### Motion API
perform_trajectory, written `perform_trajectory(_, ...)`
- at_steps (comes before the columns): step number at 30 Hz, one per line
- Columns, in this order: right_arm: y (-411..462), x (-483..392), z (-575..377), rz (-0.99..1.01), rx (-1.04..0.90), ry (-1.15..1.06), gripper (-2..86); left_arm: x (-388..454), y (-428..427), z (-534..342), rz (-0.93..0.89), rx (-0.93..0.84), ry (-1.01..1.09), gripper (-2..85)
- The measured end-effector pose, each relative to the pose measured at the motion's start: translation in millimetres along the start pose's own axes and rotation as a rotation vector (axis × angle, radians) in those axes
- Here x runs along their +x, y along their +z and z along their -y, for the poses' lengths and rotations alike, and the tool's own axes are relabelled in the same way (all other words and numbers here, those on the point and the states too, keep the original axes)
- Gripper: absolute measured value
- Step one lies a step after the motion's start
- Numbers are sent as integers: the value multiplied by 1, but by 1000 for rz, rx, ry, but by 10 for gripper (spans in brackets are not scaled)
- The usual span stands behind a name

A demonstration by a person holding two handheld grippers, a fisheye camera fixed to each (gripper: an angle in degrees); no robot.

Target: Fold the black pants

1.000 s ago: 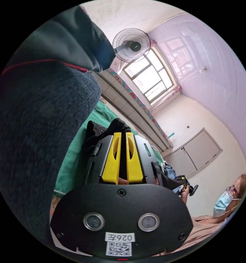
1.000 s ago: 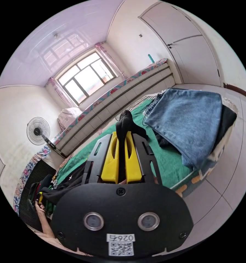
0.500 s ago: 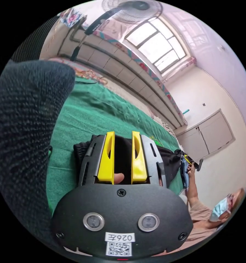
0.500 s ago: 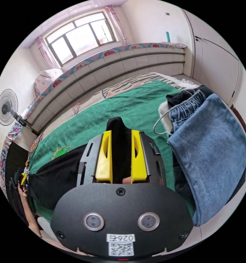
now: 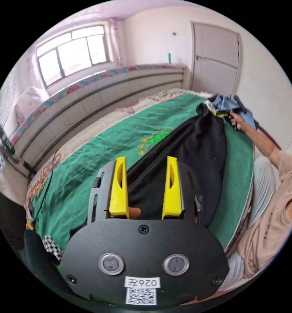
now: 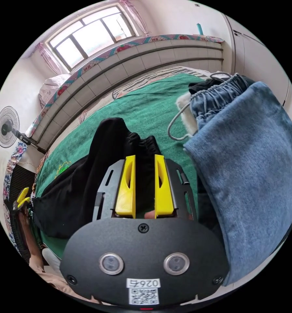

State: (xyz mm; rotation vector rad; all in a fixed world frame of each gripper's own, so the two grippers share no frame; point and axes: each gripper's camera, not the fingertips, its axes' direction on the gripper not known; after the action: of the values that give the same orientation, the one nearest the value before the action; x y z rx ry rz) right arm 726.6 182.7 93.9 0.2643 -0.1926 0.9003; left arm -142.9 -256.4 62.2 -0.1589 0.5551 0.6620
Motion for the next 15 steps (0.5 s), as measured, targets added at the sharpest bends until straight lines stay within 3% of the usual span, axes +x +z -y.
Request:
perform_trajectory(3, 23, -15, 4, 54, 3, -12, 42, 28, 92, 56, -56, -198, 61, 121)
perform_trajectory(5, 40, -34, 11, 50, -69, -67, 2, 41, 156, 79, -102, -367, 59, 10)
perform_trajectory(6, 39, -38, 12, 35, -67, -72, -1, 43, 169, 82, -109, -416, 62, 7)
perform_trajectory(11, -48, -44, -41, -70, 130, -94, -3, 35, 136, 82, -45, -296, 47, -4)
perform_trajectory(15, -32, -24, -57, -196, -15, -101, 53, 12, 97, 51, 19, -222, -32, 7)
